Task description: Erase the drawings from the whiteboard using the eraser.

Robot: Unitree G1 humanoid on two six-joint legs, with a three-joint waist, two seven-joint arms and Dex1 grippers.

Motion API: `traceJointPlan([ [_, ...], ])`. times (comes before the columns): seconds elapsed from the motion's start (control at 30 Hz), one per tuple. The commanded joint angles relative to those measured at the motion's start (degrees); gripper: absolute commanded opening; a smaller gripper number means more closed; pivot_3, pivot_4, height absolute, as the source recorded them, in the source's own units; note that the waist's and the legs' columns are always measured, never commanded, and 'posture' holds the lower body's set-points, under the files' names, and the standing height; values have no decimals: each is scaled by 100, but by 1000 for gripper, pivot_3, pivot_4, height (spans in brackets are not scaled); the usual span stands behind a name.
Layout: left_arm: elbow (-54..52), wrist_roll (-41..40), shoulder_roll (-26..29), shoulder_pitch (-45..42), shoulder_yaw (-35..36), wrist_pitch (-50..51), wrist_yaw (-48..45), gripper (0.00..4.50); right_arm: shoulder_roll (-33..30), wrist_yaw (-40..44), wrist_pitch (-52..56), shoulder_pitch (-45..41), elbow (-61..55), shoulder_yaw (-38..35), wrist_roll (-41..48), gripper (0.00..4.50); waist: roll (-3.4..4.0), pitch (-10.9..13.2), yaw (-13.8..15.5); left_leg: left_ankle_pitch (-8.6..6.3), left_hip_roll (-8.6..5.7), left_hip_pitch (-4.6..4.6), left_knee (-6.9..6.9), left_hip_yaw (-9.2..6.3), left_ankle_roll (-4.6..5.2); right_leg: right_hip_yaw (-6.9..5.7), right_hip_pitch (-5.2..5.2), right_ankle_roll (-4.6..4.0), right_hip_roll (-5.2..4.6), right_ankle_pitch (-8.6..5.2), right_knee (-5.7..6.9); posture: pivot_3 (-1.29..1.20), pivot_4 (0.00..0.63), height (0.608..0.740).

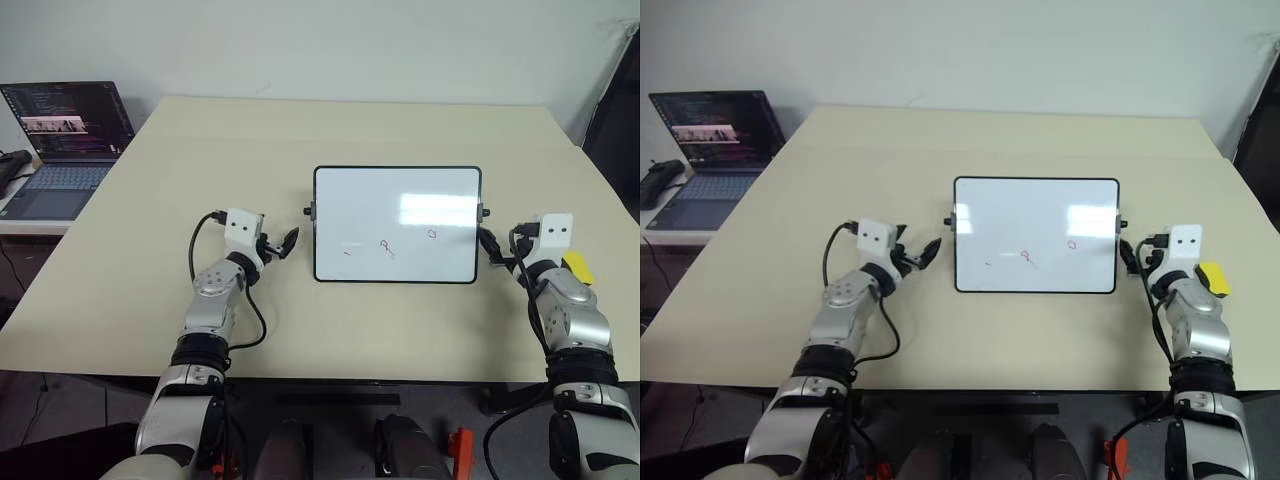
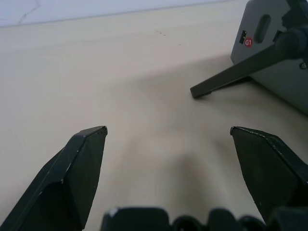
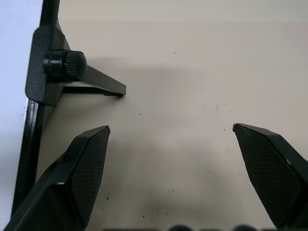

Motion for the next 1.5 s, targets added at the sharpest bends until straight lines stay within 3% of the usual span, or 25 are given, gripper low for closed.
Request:
traceJointPlan([
  [0.03,-94,-106,-18,-95,39,-45,-76,4500,-52,-12,-126,-44,-98,-89,8,4487,0,0,0,0,0,0,0,0,0,0,0,0,0,0,0,0,150,740],
  [0.27,-382,-334,201,-117,224,139,-311,4500,-224,97,-39,-33,-185,-210,102,4487,0,0,-1,0,0,0,0,0,0,0,0,0,0,0,1,0,150,740],
  [0.37,-1385,-981,1005,216,358,992,-1496,4500,-623,327,332,39,-661,-292,178,4487,2,2,-49,0,3,-5,-1,2,0,2,-9,0,3,0,2,0,150,740],
  [0.43,-2562,-1588,1876,684,197,1931,-2702,4500,-964,522,827,147,-1085,-425,373,4487,4,3,-104,0,7,-18,-6,5,0,5,-31,-8,4,-5,12,0,150,740],
  [0.5,-3212,-2085,2448,788,349,2549,-3142,4500,-1307,687,1262,279,-1353,-576,547,4487,9,5,-117,0,12,-26,-18,3,-1,4,-42,-19,6,-12,12,0,150,740],
  [0.57,-3660,-2513,2659,573,420,2991,-3278,4500,-1547,757,1589,391,-1494,-848,743,4487,8,5,-62,0,14,-27,-17,-5,-1,-9,-40,-24,6,-18,15,0,150,740],
  [0.7,-4546,-3195,2224,-445,-210,3768,-3457,4500,-2002,819,2098,415,-1386,-1146,844,4487,5,7,77,1,11,-35,17,-30,1,-33,-25,-24,10,-20,17,0,150,740],
  [0.87,-4281,-2543,816,-1013,-1557,3715,-3079,4500,-2405,942,2242,228,-408,-864,515,4487,15,4,46,-4,6,20,46,-26,5,-29,85,4,8,-5,-59,0,150,740],
  [0.97,-3801,-1710,206,-1150,-2395,3318,-2793,4500,-2510,1068,2215,-53,285,-753,439,4487,16,3,-60,-5,7,19,43,-20,6,-18,82,6,12,-3,-64,0,150,740],
  [1.07,-3667,-1435,-212,-1166,-2651,3157,-2677,4500,-2570,1255,2148,-297,835,-702,406,4487,28,10,-142,-4,10,17,37,-15,7,-6,71,2,19,-2,-61,0,150,740],
  [1.2,-3423,-955,-493,-1246,-2867,3021,-2427,4500,-2590,1446,1881,-463,1332,-431,163,4487,37,9,-134,-4,11,16,31,-9,7,1,62,1,21,-4,-59,0,150,740],
  [1.5,-3709,-862,-464,-1068,-2875,3134,-2631,4500,-2429,1401,1546,-695,1969,-228,-69,4487,40,9,-119,-4,9,14,32,-4,6,2,63,4,18,-4,-63,0,150,740],
])
